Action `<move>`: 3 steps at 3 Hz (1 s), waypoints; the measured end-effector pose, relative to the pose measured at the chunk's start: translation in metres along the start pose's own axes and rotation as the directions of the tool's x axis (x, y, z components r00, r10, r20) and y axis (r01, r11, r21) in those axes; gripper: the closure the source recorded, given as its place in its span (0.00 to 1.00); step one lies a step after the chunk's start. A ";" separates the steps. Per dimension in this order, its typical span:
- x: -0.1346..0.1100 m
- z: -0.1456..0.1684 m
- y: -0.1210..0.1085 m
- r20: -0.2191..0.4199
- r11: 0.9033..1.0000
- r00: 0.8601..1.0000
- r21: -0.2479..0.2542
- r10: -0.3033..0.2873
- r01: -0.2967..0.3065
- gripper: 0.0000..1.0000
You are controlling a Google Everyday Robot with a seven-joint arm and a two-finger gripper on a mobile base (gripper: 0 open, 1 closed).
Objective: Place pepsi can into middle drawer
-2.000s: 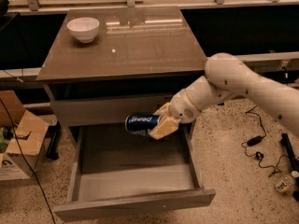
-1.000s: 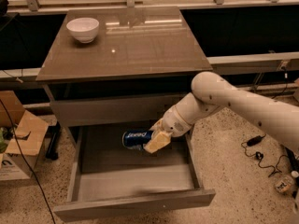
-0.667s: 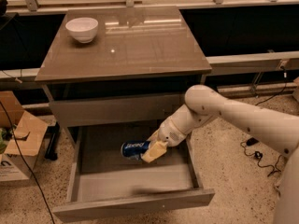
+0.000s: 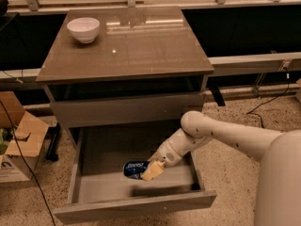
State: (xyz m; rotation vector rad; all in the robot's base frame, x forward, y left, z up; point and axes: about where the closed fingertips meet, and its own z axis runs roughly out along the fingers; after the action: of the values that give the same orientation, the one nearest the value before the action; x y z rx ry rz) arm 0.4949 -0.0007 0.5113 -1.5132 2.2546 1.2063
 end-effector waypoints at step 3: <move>0.059 0.060 -0.060 -0.033 0.988 0.988 0.034 0.153 -0.152 0.63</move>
Offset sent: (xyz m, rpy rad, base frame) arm 0.0130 -0.0126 -0.1220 -0.0653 0.1126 -0.1078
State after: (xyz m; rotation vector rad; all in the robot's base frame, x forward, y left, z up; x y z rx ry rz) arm 0.5004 -0.0100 0.4085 -1.3838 2.4396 1.1852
